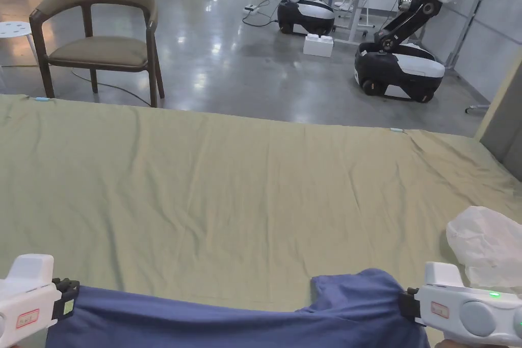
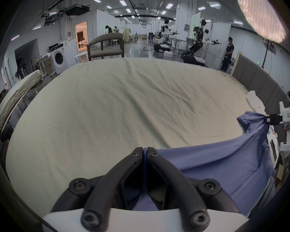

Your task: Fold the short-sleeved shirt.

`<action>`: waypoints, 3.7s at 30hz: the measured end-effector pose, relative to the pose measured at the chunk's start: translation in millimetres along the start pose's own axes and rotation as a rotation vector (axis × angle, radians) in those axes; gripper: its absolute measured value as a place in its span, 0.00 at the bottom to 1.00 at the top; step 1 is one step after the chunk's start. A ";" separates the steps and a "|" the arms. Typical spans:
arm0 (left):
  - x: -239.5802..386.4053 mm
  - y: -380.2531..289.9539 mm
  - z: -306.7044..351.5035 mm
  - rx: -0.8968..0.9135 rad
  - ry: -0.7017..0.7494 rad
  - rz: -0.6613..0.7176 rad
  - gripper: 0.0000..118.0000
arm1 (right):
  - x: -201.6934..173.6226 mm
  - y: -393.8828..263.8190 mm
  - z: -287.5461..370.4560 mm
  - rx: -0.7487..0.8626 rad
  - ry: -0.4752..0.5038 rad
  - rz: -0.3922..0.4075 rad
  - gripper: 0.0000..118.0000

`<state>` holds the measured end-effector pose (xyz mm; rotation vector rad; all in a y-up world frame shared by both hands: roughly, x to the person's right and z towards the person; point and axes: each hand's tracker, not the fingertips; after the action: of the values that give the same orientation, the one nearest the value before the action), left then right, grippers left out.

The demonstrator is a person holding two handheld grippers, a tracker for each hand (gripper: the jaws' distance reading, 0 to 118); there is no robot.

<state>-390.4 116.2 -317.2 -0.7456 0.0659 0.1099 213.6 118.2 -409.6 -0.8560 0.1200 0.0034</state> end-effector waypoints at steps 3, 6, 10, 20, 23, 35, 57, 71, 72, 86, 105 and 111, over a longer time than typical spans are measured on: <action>-7.8 -6.3 26.4 0.039 -0.019 0.018 0.00 | -0.4 -7.7 36.4 0.041 0.003 0.009 0.00; -16.2 -16.3 51.5 0.074 -0.040 0.026 0.00 | -1.8 -21.8 71.5 0.066 0.007 0.028 0.00; -29.4 -36.7 78.4 0.097 -0.057 0.014 0.00 | -3.7 -48.7 109.4 0.072 -0.009 0.064 0.00; -49.2 -128.0 125.2 -0.007 -0.063 0.000 0.01 | -7.5 -145.7 154.9 -0.079 -0.074 0.130 0.00; -53.9 -152.2 121.5 -0.092 -0.052 -0.034 0.01 | -6.7 -170.9 147.9 -0.138 -0.087 0.138 0.00; -21.5 -185.4 101.1 -0.245 0.005 -0.105 0.01 | -11.5 -223.7 105.0 -0.258 -0.113 0.141 0.01; 88.1 -44.0 130.2 0.527 0.159 -0.096 0.44 | -121.4 -71.7 166.4 0.649 -0.136 -0.007 0.53; 95.2 -18.2 160.3 0.693 0.159 -0.052 0.00 | -176.2 -49.7 175.3 0.832 -0.120 0.064 0.01; 91.1 -18.1 161.3 0.688 0.162 -0.049 0.00 | -177.3 -50.0 175.2 0.828 -0.116 0.067 0.01; -72.2 -97.0 128.1 0.022 -0.134 0.187 0.00 | -190.4 -58.6 150.7 0.704 -0.038 0.102 0.01; -137.3 -186.8 39.5 -0.272 -0.787 0.746 0.65 | -193.9 -75.9 129.1 0.585 -0.045 0.126 0.01; -112.7 -181.7 26.6 -0.360 -0.700 0.650 0.08 | -190.4 -78.5 123.5 0.556 -0.041 0.101 0.01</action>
<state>-479.3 -6.9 -164.2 -0.9850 -0.3931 1.0161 41.3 168.4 -249.9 -0.2934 0.1174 0.0789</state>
